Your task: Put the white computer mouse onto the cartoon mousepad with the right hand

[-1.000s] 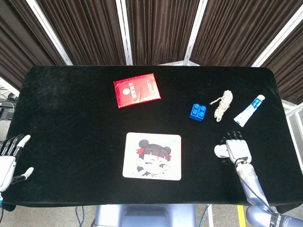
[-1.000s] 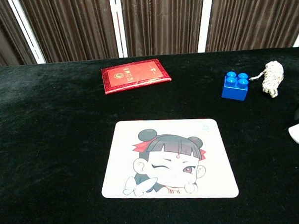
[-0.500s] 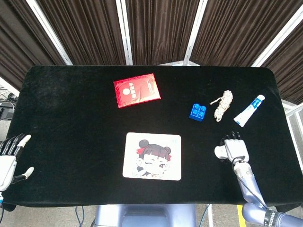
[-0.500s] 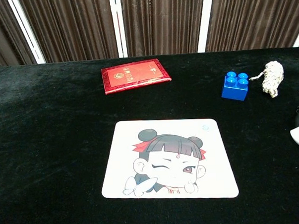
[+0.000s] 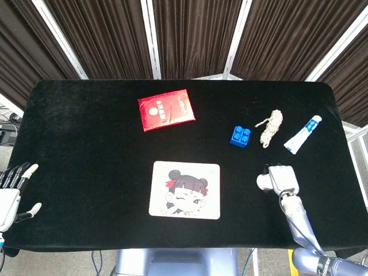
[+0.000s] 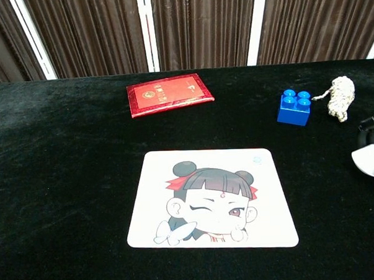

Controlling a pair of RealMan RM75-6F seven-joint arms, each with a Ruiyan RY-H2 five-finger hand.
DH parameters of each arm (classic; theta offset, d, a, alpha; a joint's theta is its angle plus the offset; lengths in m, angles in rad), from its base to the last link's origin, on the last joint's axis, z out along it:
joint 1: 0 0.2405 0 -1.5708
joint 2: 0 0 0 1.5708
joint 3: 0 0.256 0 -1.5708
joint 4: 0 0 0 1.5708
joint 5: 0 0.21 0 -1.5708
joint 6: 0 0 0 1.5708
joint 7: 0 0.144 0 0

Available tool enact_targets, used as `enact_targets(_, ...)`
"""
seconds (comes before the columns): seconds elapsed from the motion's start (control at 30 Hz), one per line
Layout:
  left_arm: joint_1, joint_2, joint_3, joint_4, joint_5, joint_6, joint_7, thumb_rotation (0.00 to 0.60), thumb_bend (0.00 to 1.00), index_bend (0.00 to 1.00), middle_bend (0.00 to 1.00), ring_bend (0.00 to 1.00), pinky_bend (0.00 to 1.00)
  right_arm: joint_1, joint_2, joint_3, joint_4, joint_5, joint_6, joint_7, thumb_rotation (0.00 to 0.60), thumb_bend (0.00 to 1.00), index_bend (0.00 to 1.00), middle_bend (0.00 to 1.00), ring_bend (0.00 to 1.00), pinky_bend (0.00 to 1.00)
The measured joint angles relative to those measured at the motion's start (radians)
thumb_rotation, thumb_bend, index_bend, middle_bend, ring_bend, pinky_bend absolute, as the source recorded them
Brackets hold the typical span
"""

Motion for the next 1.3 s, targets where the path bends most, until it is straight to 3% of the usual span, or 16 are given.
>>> enact_targets(0.27,0.000,0.000,0.001,0.000,0.001,0.001,-0.001,0.600,0.27,0.08,0.00,0.00,0.00,0.033,0.022,-0.007,-0.044,-0.167,0.028,0.019,0.600,0.21,0.61,0.57,0.41,0.57)
enact_targets(0.67,-0.003,0.003,0.002,0.002,0.002,-0.004,-0.010,0.600,0.27,0.08,0.00,0.00,0.00,0.209,0.016,0.005,-0.034,-0.412,-0.035,0.031,0.600,0.21,0.62,0.57,0.41,0.56)
enact_targets(1.07,-0.010,0.010,0.001,-0.007,-0.010,-0.021,-0.008,0.600,0.27,0.08,0.00,0.00,0.00,0.384,-0.108,-0.006,0.077,-0.580,-0.137,0.118,0.600,0.21,0.62,0.57,0.41,0.54)
enact_targets(1.3,-0.014,0.015,0.005,-0.004,-0.007,-0.028,-0.016,0.600,0.27,0.08,0.00,0.00,0.00,0.439,-0.166,-0.046,0.145,-0.645,-0.164,0.213,0.600,0.21,0.62,0.57,0.41,0.53)
